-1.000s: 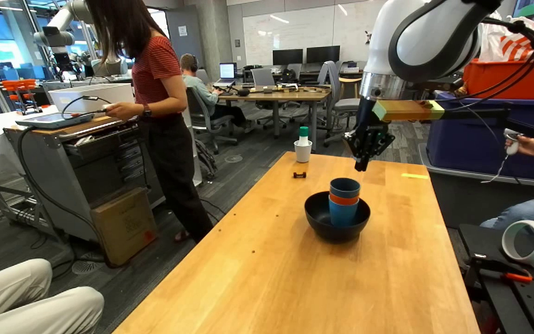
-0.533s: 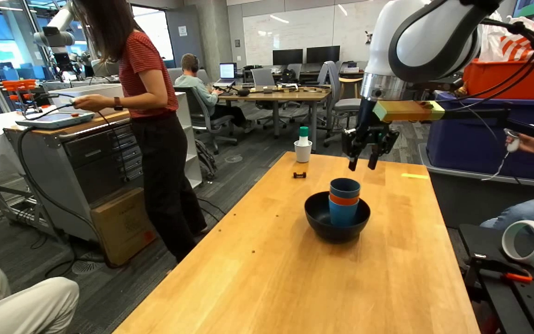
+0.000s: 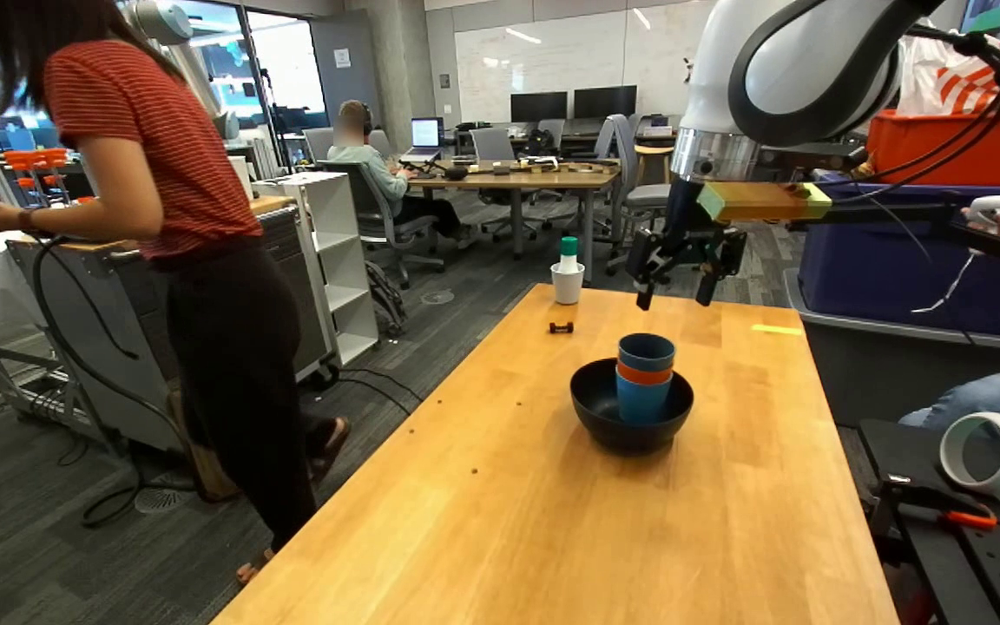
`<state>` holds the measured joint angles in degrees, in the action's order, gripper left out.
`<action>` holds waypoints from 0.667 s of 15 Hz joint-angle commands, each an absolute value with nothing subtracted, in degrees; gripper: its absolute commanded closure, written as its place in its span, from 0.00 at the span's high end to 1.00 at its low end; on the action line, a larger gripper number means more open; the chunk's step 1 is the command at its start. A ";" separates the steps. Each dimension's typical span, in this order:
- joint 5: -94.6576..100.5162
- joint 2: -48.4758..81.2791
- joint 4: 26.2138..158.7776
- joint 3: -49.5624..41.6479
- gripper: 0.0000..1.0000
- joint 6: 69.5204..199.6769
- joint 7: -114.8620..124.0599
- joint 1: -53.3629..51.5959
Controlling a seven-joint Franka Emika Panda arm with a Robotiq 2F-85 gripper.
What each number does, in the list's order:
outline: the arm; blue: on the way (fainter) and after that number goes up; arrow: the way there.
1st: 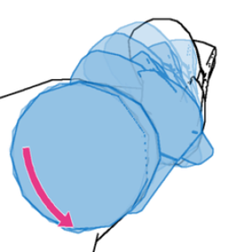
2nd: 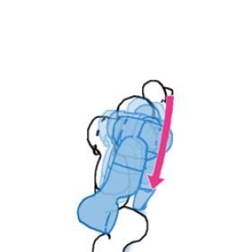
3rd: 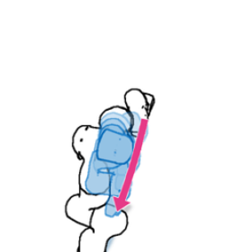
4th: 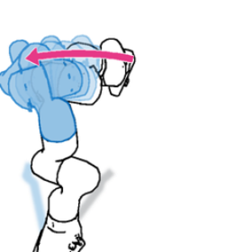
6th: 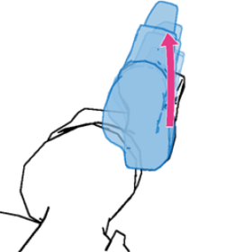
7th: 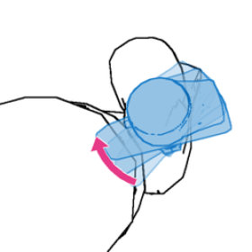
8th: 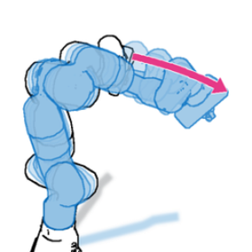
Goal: Stack the cups in the bowl then put the fork in the dark blue cup
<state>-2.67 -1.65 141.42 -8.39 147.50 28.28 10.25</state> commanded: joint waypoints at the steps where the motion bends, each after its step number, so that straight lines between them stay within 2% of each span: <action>1: -3.51 -6.92 142.69 -6.30 1.00 145.33 26.20 7.76; 6: -5.24 -12.24 143.47 0.26 1.00 139.56 22.41 1.20; 7: -3.15 -8.49 141.99 -1.03 1.00 142.04 25.24 3.65; 10: -3.29 -8.89 142.12 0.01 1.00 141.58 25.98 2.87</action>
<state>-3.18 -8.86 142.19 -0.37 141.71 26.09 2.50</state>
